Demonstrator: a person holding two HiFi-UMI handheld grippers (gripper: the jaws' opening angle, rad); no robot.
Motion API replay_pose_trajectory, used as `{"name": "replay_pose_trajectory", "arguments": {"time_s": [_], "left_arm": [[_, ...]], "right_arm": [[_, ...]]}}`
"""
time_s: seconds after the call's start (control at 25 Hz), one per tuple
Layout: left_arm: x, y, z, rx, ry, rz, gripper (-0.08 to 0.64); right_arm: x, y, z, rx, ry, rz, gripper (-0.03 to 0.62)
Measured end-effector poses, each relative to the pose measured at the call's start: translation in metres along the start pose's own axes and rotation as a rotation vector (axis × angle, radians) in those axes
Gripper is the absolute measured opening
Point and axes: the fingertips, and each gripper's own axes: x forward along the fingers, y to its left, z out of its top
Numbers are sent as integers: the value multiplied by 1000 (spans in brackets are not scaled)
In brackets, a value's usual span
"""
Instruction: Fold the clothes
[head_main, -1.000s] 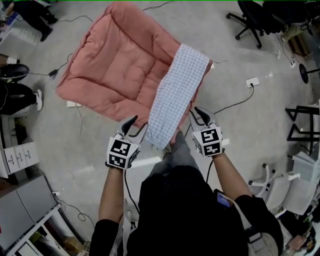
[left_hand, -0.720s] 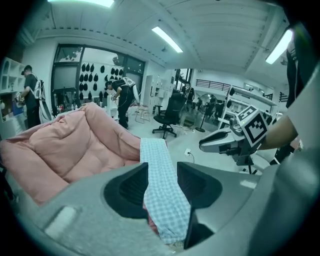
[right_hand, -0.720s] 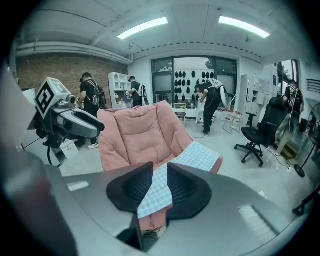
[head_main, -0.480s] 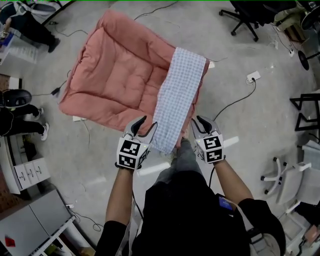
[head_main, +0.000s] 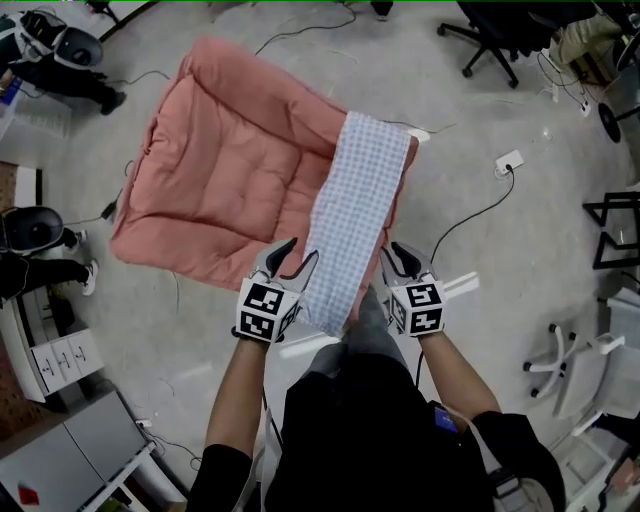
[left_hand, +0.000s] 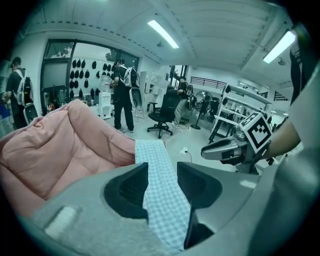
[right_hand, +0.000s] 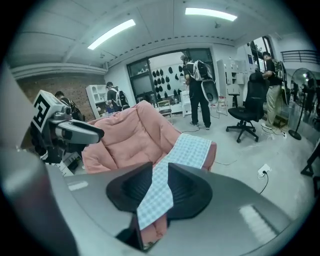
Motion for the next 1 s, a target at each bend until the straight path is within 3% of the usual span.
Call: {"name": "replay_pose_trajectory", "arguments": {"time_s": [0.44, 0.64, 1.0], "left_arm": [[113, 56, 15, -18, 107, -79, 189], [147, 83, -6, -32, 154, -132, 190], [207, 114, -73, -161, 221, -240, 216]], "right_arm": [[77, -73, -2, 187, 53, -32, 110], [110, -85, -17, 234, 85, -53, 124], [160, -88, -78, 336, 99, -117, 167]]}}
